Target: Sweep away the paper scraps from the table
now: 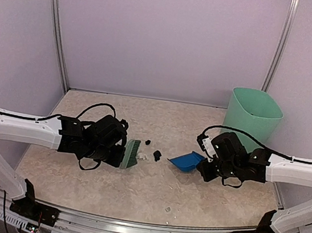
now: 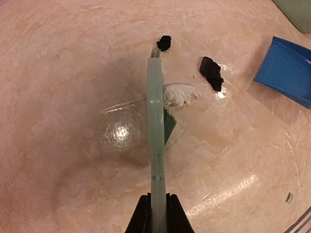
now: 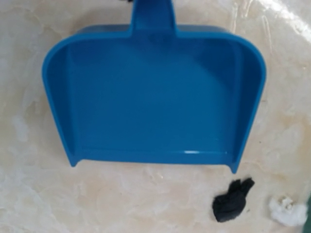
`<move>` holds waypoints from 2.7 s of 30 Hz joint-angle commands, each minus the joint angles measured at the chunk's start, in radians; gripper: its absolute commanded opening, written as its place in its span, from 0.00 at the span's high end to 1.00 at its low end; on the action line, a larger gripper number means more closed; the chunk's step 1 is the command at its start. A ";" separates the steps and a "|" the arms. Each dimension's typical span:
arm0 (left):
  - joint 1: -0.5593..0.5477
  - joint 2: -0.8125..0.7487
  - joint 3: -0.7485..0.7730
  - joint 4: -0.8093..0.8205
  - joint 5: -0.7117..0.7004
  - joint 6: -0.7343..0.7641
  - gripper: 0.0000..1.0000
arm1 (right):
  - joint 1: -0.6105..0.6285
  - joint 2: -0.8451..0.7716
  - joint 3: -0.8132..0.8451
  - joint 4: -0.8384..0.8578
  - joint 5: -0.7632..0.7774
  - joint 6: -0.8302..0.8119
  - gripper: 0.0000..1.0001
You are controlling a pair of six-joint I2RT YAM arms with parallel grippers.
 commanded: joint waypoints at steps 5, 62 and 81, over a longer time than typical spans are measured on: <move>0.052 0.122 0.112 0.115 -0.014 0.116 1.00 | 0.008 0.050 -0.016 0.039 -0.034 -0.024 1.00; 0.124 0.371 0.450 -0.112 0.200 0.400 1.00 | 0.052 0.517 0.183 0.230 -0.091 -0.143 1.00; 0.057 0.206 0.416 -0.131 0.103 0.293 1.00 | 0.049 0.531 0.051 0.474 -0.049 -0.150 1.00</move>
